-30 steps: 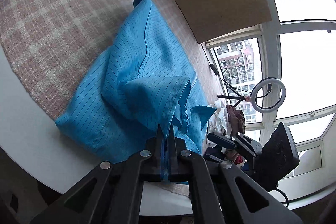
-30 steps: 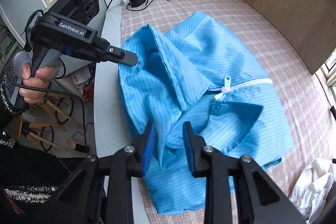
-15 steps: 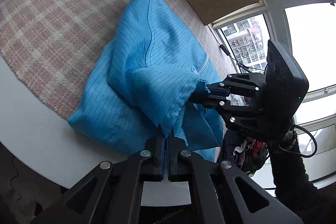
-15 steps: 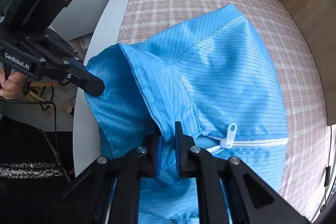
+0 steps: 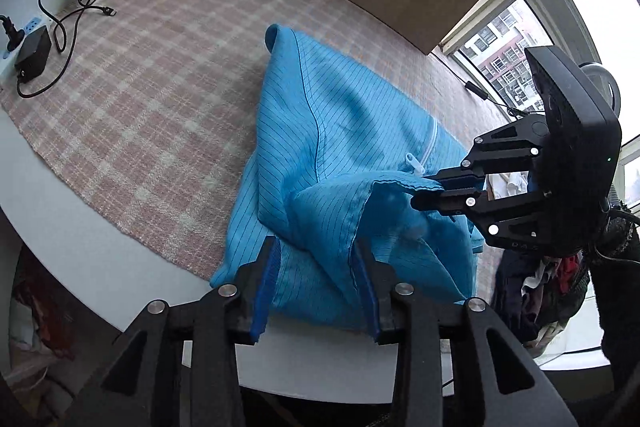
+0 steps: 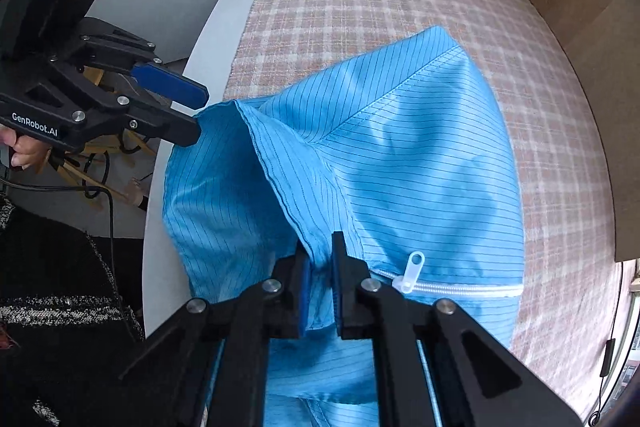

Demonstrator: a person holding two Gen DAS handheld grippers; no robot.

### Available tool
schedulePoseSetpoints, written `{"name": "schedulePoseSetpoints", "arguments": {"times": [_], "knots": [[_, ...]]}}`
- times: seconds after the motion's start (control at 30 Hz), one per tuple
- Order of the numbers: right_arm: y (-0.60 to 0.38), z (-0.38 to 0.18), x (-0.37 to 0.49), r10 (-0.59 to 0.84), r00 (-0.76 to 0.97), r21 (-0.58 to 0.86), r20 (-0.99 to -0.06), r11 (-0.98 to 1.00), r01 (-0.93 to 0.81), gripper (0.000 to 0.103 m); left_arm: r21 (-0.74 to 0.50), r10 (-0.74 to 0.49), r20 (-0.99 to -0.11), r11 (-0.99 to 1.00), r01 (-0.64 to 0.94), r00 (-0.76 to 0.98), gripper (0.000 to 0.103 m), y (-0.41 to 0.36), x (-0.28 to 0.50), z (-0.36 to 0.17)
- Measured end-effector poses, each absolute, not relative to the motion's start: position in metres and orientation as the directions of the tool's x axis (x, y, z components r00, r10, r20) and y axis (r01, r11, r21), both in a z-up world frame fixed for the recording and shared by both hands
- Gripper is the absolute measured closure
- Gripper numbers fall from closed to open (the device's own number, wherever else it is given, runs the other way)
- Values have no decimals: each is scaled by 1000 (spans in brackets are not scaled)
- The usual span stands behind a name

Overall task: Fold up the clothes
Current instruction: 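Grasp the coat front edge with the right gripper while the left gripper grasps beside it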

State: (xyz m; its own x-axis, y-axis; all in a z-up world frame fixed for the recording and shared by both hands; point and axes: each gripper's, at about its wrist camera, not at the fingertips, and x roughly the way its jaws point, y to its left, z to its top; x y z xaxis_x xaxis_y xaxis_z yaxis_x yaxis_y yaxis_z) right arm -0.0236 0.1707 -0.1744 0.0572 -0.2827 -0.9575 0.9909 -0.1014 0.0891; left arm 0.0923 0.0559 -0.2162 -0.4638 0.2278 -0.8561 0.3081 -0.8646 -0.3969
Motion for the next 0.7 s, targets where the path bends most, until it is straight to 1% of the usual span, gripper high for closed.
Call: {"name": "schedulePoseSetpoints", "arguments": {"times": [0.1, 0.13, 0.17, 0.2, 0.37, 0.5, 0.6, 0.67, 0.7], "knots": [[166, -177, -21, -264, 76, 99, -961, -73, 992, 94, -364, 223, -859, -898, 245, -460, 71, 64, 73, -220], [165, -176, -21, -261, 70, 91, -963, -70, 993, 94, -352, 222, -861, -909, 222, -457, 82, 66, 67, -221], [165, -175, -22, -260, 59, 79, -964, -71, 994, 94, -356, 240, -860, -914, 192, -450, 102, 68, 61, -223], [164, -174, -22, -259, 47, 68, -965, -71, 995, 94, -372, 275, -857, -915, 154, -436, 102, 70, 58, -225], [169, -166, -50, -289, 6, 59, -957, -175, 983, 94, -375, 362, -862, -926, -32, -355, 103, 80, 47, -228], [157, -168, -69, -314, 35, 114, -949, -238, 965, 94, -392, 417, -863, -909, -142, -286, 103, 82, 39, -232], [139, -174, -73, -288, 55, 123, -956, -227, 966, 94, -475, 503, -827, -864, -167, -251, 103, 72, 35, -235], [129, -182, -83, -268, 106, 172, -957, -236, 956, 94, -570, 584, -774, -811, -133, -245, 103, 54, 33, -241], [124, -187, -91, -266, 124, 193, -956, -253, 948, 90, -605, 608, -753, -790, -98, -252, 103, 42, 32, -247]]}}
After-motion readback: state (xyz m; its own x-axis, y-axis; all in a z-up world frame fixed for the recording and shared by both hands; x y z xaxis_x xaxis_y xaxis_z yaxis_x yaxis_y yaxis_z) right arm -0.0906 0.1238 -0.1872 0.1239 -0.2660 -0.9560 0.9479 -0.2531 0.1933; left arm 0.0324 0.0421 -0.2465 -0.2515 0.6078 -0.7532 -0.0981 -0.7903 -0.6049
